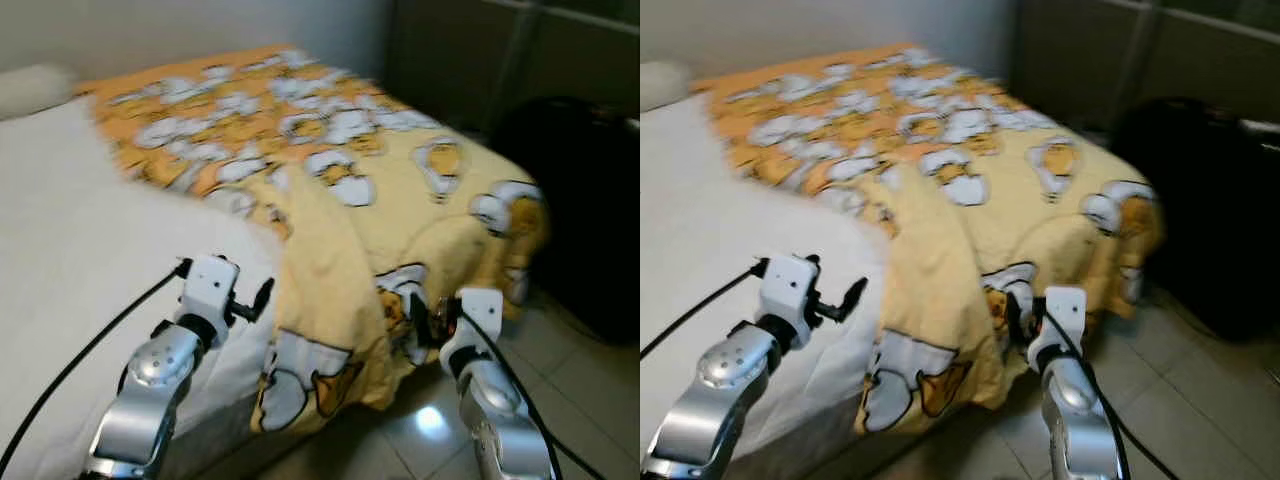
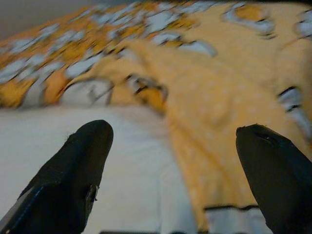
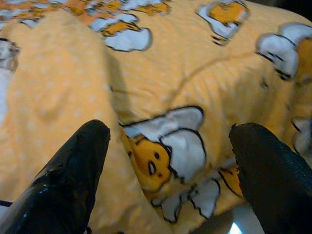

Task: Clean up the room

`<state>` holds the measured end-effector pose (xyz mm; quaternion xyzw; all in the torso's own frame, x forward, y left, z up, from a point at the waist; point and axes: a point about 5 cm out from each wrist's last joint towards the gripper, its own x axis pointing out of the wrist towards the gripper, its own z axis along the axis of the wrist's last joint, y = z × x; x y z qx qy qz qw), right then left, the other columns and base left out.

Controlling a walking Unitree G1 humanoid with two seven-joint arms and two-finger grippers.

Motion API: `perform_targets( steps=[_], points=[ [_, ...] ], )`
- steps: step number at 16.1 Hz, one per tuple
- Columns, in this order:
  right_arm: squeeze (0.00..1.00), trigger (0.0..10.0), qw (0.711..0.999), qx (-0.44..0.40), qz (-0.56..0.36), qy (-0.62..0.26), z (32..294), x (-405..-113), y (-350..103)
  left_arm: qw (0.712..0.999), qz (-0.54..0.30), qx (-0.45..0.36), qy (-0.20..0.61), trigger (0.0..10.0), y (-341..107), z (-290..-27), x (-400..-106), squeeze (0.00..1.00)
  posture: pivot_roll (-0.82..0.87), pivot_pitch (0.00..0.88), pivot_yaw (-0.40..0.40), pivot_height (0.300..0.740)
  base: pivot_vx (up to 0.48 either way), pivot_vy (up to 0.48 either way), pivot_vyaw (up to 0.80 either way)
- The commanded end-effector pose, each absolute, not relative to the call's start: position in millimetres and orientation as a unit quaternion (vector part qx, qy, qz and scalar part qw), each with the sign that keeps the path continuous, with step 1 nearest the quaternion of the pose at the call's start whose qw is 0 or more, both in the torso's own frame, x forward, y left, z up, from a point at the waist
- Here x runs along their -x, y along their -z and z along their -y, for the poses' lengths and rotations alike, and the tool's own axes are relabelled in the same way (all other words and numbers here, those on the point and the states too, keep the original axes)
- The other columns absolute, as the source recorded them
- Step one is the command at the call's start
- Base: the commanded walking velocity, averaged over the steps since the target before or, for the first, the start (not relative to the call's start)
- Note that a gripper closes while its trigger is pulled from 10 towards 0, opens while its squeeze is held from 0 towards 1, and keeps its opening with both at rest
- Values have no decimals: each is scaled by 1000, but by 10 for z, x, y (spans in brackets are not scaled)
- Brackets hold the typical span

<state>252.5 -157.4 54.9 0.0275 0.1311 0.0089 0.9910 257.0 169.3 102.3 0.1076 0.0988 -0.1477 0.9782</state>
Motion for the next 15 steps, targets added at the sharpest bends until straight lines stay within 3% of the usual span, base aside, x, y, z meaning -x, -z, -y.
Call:
perform_targets(
  steps=[1,6,12,15],
  points=[
    [0,10000,990,-17,-139,-1,1603,-2504,-537,979,-87,-104,151,10000,-1079,-1661,-2598,267,-96,0,70,740,0,0,0],
    [0,10000,988,-36,-147,-17,1668,-2518,-527,980,-91,-104,141,10000,-1056,-1637,-2619,259,-90,0,58,740,0,0,0],
    [0,10000,989,5,-137,-63,1631,-2557,-579,981,-101,-85,144,10000,-992,-1621,-2647,282,-103,0,39,740,0,0,0],
    [0,10000,987,16,-139,-75,1598,-2579,-561,981,-106,-84,141,10000,-974,-1667,-2607,286,-96,0,31,740,271,0,0]
  ],
)
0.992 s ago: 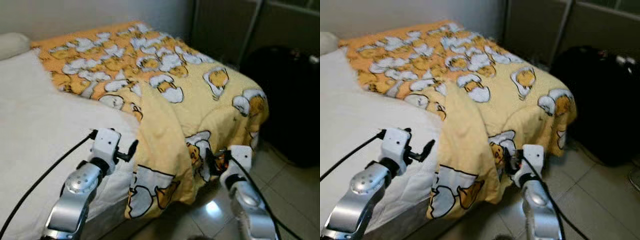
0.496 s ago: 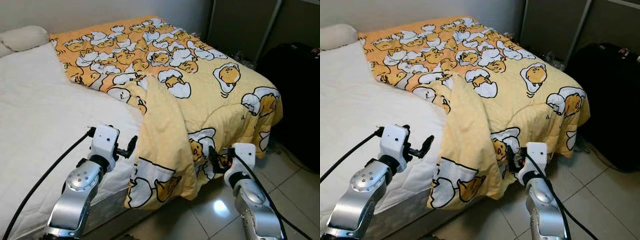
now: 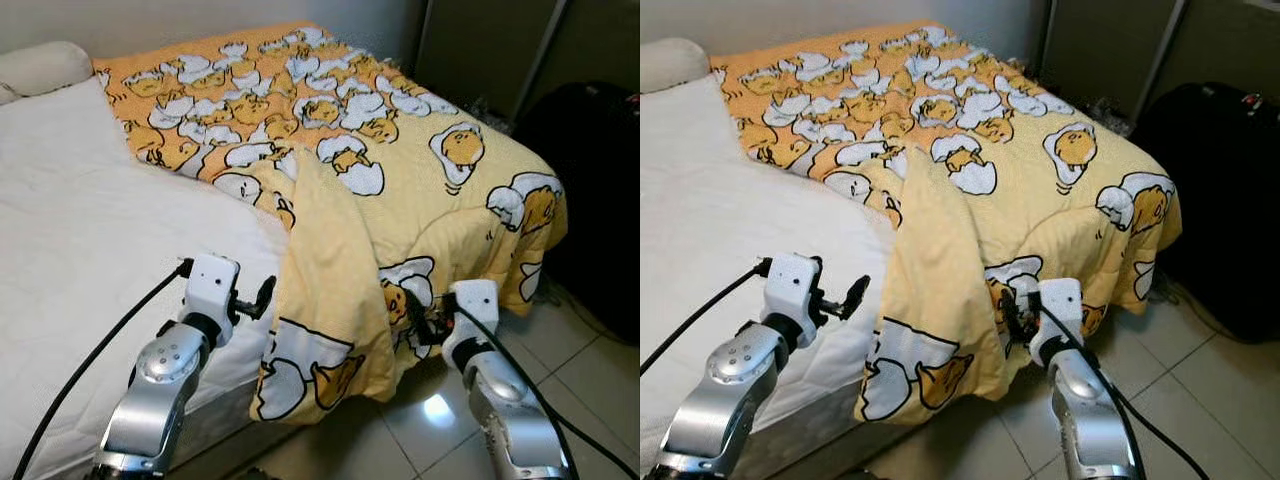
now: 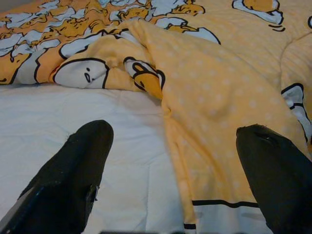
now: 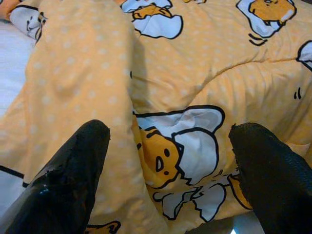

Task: Clean up the room

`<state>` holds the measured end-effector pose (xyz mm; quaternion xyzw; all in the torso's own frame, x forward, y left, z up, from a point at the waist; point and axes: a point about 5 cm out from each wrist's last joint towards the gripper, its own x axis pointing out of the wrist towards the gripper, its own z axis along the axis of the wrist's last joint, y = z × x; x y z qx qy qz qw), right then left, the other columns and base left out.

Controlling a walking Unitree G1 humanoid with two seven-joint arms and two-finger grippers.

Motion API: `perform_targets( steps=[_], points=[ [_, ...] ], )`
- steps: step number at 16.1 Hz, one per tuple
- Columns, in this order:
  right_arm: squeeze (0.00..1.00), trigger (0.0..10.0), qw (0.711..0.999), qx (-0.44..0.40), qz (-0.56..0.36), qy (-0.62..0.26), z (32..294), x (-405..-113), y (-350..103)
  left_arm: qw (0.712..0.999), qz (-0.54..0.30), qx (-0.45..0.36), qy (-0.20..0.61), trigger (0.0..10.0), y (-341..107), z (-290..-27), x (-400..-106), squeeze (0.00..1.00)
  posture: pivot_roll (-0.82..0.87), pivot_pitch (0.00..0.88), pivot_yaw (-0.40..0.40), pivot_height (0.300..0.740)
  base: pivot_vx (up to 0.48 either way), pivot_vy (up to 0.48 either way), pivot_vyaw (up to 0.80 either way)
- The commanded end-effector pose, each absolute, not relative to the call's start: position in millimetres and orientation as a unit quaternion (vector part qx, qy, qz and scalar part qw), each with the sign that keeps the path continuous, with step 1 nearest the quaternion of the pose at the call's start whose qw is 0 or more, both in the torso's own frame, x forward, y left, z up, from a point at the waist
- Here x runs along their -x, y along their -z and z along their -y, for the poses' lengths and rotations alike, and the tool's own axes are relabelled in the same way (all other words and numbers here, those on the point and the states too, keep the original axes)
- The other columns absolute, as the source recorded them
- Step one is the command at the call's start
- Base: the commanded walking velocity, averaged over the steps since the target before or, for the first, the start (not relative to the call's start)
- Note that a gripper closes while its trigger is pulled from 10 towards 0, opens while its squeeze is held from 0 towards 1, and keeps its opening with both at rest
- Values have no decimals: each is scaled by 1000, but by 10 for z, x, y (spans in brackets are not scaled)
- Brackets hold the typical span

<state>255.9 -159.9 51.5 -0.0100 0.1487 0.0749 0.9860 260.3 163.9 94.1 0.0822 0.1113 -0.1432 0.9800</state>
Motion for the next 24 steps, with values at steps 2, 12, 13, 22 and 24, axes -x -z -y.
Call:
perform_targets(
  steps=[2,12,13,22,24],
  points=[
    [0,10000,986,19,-143,-80,1554,-2617,-513,980,-108,-86,141,10000,-967,-1693,-2586,282,-93,0,28,740,287,0,0],
    [0,10000,980,24,-185,-73,1734,-2627,-90,979,-112,-92,143,10000,-954,-1704,-2552,275,-77,0,14,740,295,0,0],
    [0,10000,979,24,-189,-71,1754,-2631,-55,979,-113,-92,143,10000,-954,-1702,-2550,278,-78,0,16,740,304,0,0],
    [0,10000,993,22,-57,-104,1608,-2760,-570,977,-115,-92,155,10000,-940,-1689,-2529,278,-87,0,12,740,296,0,178],
    [0,10000,993,25,-50,-103,1566,-2755,-722,977,-115,-92,157,10000,-938,-1682,-2530,278,-85,0,8,740,289,0,0]
  ],
)
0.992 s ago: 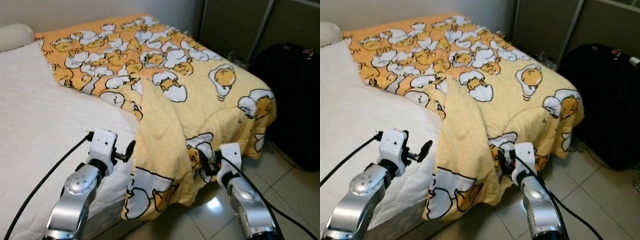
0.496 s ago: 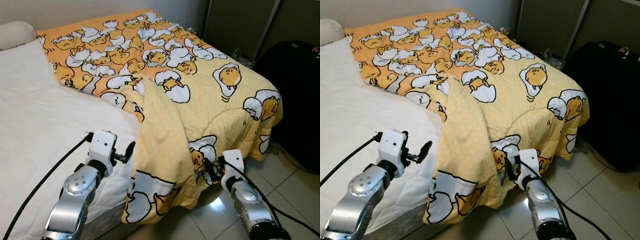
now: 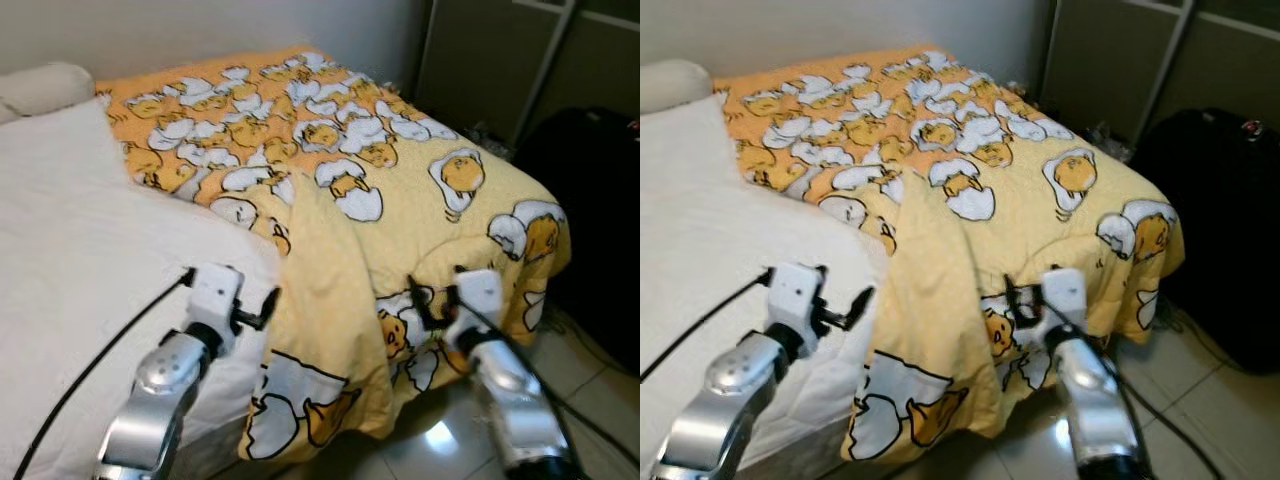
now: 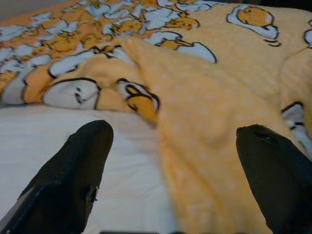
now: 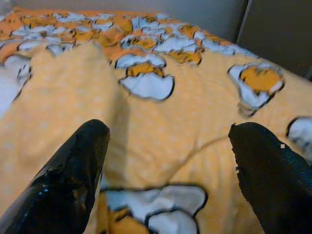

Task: Clean up the room

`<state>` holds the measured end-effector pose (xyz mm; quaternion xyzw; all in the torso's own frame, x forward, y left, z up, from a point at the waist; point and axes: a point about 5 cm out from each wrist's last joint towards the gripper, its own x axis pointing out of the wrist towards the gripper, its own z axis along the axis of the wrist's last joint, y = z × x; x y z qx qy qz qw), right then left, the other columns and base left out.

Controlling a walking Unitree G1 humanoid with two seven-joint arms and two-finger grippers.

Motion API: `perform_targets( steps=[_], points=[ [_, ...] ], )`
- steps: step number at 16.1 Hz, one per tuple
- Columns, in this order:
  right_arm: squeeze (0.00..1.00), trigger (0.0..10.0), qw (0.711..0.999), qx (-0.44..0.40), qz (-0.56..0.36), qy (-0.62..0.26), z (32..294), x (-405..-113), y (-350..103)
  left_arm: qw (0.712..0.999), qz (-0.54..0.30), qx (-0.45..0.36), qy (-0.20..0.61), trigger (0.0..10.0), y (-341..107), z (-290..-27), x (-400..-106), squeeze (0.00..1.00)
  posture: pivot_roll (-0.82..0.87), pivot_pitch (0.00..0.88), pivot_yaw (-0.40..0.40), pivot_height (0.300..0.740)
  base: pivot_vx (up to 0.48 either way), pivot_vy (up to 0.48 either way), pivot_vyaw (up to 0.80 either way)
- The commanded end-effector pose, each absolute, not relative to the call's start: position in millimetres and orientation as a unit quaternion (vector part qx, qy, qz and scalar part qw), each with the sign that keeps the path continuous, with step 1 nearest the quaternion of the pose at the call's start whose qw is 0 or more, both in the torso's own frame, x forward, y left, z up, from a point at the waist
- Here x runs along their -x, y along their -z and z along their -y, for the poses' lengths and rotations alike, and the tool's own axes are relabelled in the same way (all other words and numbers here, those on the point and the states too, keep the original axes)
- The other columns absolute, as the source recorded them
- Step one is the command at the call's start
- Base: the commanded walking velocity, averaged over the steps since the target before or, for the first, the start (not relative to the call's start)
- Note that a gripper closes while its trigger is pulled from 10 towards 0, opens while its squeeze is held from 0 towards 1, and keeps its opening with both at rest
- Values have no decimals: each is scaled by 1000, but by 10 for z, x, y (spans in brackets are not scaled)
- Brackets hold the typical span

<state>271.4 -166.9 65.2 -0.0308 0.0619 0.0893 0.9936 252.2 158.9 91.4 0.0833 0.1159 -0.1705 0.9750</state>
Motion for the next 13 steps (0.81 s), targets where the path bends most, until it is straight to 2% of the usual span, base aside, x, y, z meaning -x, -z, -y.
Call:
perform_targets(
  steps=[1,6,7,8,11,13],
  points=[
    [0,10000,993,28,-54,-98,1567,-2739,-743,976,-115,-93,158,10000,-937,-1683,-2531,275,-86,0,10,740,281,0,0],
    [0,10000,992,26,-78,-94,1558,-2625,-752,958,-145,-78,235,10000,-813,-1494,-2645,278,-105,0,22,740,0,0,0],
    [0,10000,991,32,-82,-99,1569,-2623,-768,952,-169,-71,246,10000,-727,-1465,-2699,467,-121,0,28,740,0,0,0],
    [0,10000,989,37,-85,-112,1586,-2625,-794,949,-187,-49,249,10000,-654,-1443,-2762,1000,-130,0,33,740,0,0,0],
    [0,10000,982,62,-86,-155,1664,-2609,-892,941,-211,-20,262,10000,-523,-1371,-2900,1000,-181,0,48,740,0,0,0],
    [0,10000,972,81,-109,-193,1848,-2579,-976,933,-241,-18,268,10000,-364,-1240,-3040,1000,-235,6,38,740,0,0,0]
  ],
)
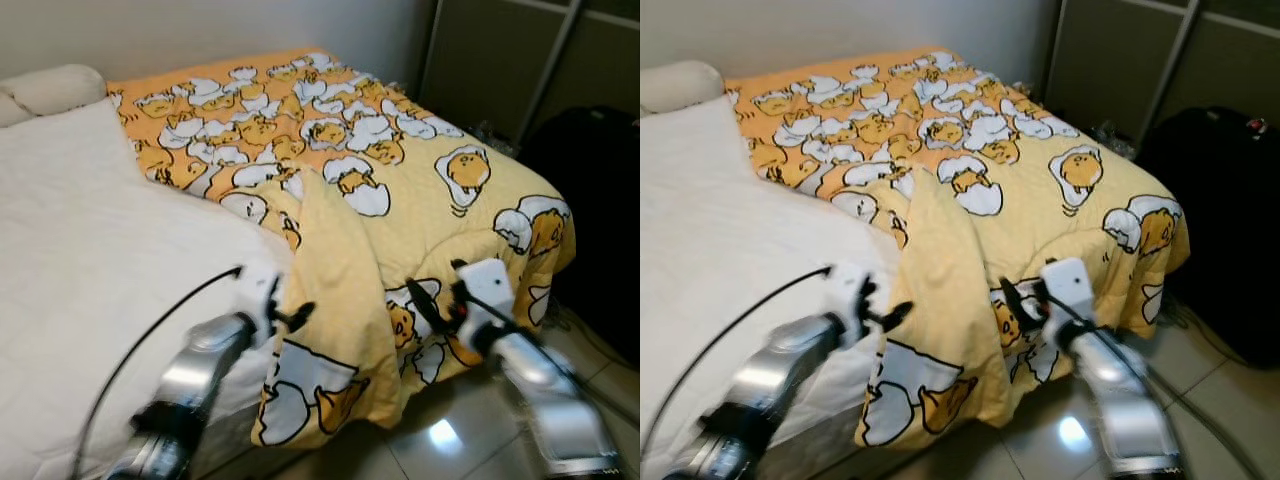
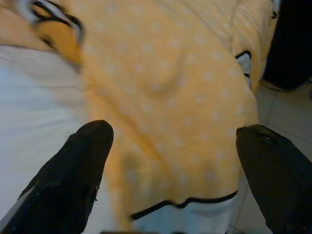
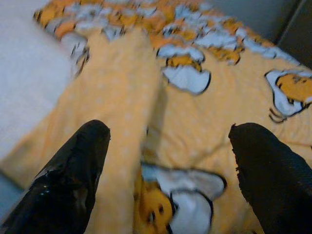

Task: Clean up the room

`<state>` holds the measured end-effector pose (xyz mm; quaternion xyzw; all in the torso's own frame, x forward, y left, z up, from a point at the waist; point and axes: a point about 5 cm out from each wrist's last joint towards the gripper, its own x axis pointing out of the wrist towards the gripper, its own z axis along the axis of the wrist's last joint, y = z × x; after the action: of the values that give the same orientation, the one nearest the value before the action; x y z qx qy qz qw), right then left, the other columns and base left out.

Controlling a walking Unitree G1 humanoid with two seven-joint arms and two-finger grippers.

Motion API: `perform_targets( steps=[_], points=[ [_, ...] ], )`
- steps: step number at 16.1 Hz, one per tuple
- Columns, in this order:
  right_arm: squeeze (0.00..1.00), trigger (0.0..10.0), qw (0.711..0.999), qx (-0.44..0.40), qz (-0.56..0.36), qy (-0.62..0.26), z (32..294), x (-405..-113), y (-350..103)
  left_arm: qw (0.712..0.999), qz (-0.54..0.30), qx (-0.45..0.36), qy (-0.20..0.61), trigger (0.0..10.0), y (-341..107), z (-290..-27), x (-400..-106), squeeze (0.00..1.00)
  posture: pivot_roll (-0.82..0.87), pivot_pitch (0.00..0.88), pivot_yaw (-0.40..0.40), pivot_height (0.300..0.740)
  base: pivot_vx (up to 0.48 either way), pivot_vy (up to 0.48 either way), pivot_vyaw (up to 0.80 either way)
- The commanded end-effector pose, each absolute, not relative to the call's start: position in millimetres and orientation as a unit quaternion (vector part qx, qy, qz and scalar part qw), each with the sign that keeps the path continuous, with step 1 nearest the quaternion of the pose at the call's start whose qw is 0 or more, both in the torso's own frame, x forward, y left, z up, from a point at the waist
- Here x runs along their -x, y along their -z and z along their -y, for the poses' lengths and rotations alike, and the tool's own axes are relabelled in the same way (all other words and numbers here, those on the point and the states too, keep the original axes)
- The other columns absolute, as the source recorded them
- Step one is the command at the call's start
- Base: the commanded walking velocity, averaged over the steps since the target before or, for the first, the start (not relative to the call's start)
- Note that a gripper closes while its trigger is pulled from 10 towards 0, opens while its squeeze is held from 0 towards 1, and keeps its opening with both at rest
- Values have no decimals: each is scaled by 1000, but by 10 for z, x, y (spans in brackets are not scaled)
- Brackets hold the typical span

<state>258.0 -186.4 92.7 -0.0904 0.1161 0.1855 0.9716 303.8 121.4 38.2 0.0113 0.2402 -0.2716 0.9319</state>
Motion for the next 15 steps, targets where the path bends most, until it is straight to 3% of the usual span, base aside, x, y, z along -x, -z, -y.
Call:
perform_targets(
  steps=[1,2,3,4,9,12,13,15],
  points=[
    [0,10000,966,84,-119,-214,1889,-2541,-994,932,-248,-17,264,10000,-335,-1215,-3077,1000,-252,22,31,740,0,0,0],
    [0,10000,962,86,-125,-226,1905,-2519,-1002,932,-251,-15,262,10000,-321,-1206,-3097,1000,-252,22,31,740,0,0,0],
    [0,10000,949,91,-141,-269,1933,-2429,-1019,933,-261,-36,246,10000,-288,-1204,-3148,878,-279,50,19,740,0,0,0],
    [0,10000,936,95,-158,-301,1958,-2342,-1015,933,-270,-55,231,10000,-263,-1218,-3179,0,-293,63,15,740,0,0,0],
    [0,10000,913,90,-191,-350,2011,-2121,-1061,935,-294,-102,168,10000,-197,-1310,-3221,0,-355,114,8,740,0,0,0],
    [0,10000,901,79,-202,-376,1958,-2072,-1094,935,-320,-69,134,9922,-179,-1308,-3233,0,-370,120,6,740,0,0,0],
    [0,10000,898,77,-204,-381,1940,-2067,-1101,933,-328,-55,136,4118,-166,-1291,-3222,0,-376,114,4,740,0,0,0],
    [0,10000,892,68,-204,-397,1903,-2060,-1134,931,-335,-52,133,0,-158,-1285,-3218,0,-380,111,1,740,0,0,0]
  ],
)
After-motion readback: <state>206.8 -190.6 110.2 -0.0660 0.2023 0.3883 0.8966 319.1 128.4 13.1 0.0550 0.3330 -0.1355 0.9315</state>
